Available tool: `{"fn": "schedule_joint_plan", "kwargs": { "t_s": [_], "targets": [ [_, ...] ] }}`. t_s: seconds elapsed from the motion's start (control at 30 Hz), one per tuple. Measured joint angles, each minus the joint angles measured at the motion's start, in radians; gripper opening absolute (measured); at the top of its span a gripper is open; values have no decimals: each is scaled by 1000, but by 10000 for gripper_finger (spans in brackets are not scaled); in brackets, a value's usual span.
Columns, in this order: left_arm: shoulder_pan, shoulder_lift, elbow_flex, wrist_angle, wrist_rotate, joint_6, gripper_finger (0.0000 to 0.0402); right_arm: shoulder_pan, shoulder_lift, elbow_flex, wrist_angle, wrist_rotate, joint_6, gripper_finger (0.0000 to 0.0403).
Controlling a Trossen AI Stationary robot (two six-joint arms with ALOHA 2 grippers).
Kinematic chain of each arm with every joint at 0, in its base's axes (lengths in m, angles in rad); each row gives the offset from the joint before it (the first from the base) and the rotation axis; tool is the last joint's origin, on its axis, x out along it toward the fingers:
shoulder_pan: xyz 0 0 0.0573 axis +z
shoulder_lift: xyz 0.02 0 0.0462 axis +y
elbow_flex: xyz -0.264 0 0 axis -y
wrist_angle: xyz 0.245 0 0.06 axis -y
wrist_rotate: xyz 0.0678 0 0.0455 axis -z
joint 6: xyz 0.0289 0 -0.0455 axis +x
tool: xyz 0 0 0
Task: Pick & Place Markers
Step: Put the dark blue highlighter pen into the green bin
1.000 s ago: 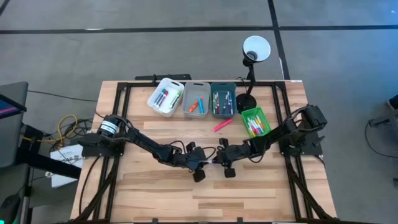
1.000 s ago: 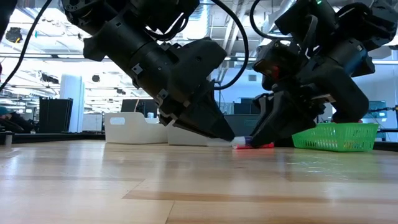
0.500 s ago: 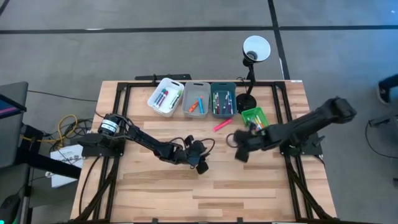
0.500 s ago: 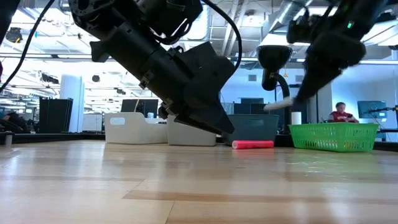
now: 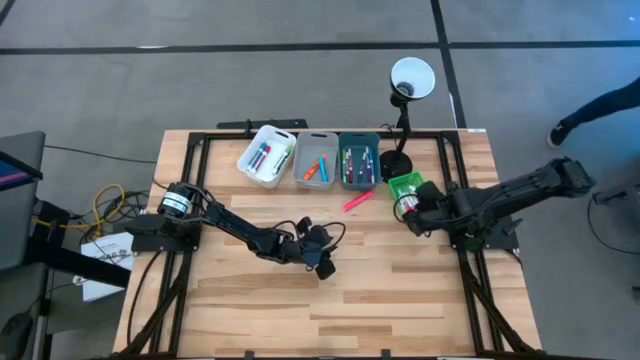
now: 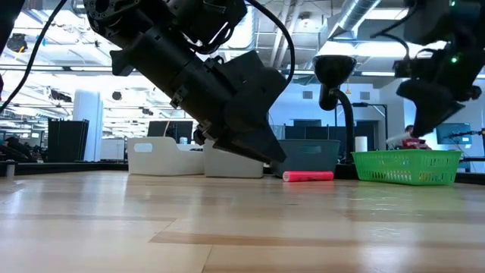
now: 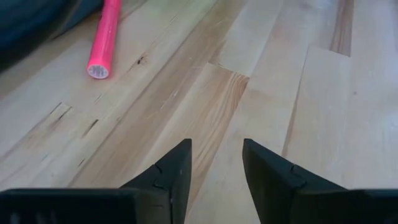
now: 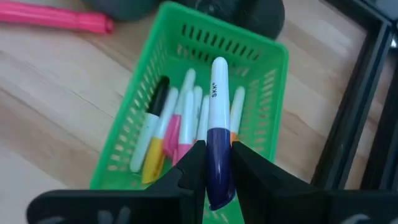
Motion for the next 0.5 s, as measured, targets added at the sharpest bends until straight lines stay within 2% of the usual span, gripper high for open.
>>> {"fn": "schedule_joint_plan", "kwargs": {
  "t_s": [0.23, 0.37, 0.5],
  "targets": [
    [16, 0, 0, 15, 1, 0, 138, -64, 4, -62, 94, -116, -102, 60],
    [63, 0, 0, 31, 47, 27, 149, -103, 4, -67, 146, -104, -195, 62],
    [118, 0, 0, 93, 94, 110, 172, -136, 4, -67, 169, -105, -259, 81]
  ]
}}
